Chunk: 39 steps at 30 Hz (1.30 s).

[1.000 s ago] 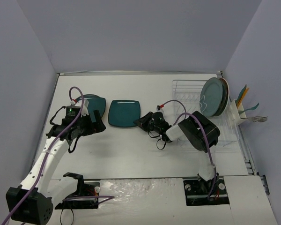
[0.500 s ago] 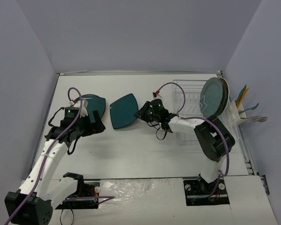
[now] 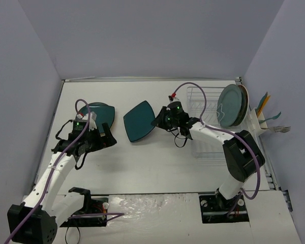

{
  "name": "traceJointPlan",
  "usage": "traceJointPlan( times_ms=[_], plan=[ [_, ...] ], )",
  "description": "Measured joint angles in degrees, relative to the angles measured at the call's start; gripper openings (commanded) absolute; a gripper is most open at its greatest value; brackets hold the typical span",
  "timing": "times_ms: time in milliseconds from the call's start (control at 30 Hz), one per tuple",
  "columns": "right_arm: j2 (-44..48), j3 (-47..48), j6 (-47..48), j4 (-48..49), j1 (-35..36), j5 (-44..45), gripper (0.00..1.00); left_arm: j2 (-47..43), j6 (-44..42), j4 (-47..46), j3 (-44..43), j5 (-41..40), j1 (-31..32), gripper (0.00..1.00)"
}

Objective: Load the plates into the dish rack

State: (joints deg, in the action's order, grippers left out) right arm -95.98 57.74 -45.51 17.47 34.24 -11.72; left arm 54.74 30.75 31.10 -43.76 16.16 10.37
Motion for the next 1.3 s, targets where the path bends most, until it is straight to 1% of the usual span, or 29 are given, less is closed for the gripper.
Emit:
traceJointPlan(
  times_ms=[300,533,700,833,967,1133,1300],
  plan=[
    [3.6,-1.1,-2.8,0.7,-3.4,-3.5,0.00,1.2,3.0,-3.1,0.5,1.2,0.0,0.97],
    [7.7,-4.1,-6.7,5.6,-7.5,-8.3,0.00,2.3,6.3,-6.9,0.5,3.5,0.0,0.97],
    [10.0,-4.4,-6.8,5.4,-10.4,-10.4,0.00,3.2,8.5,-9.2,0.1,5.1,0.0,0.97],
    [13.2,-4.2,-5.5,3.3,-14.0,-12.6,0.00,3.8,8.7,-9.3,-1.9,5.9,0.0,0.97],
    [17.4,-2.6,-3.6,-1.2,-21.1,-15.7,0.00,3.7,8.1,-9.1,-4.0,6.1,0.0,0.97],
    [21.1,2.4,-0.3,-6.3,-35.0,-19.2,0.00,3.2,6.0,-7.0,-4.4,6.0,0.0,0.97],
    [23.0,7.1,4.4,-10.9,-46.8,-21.5,0.00,2.8,2.3,-3.5,-4.4,4.8,0.0,0.97]
  ],
)
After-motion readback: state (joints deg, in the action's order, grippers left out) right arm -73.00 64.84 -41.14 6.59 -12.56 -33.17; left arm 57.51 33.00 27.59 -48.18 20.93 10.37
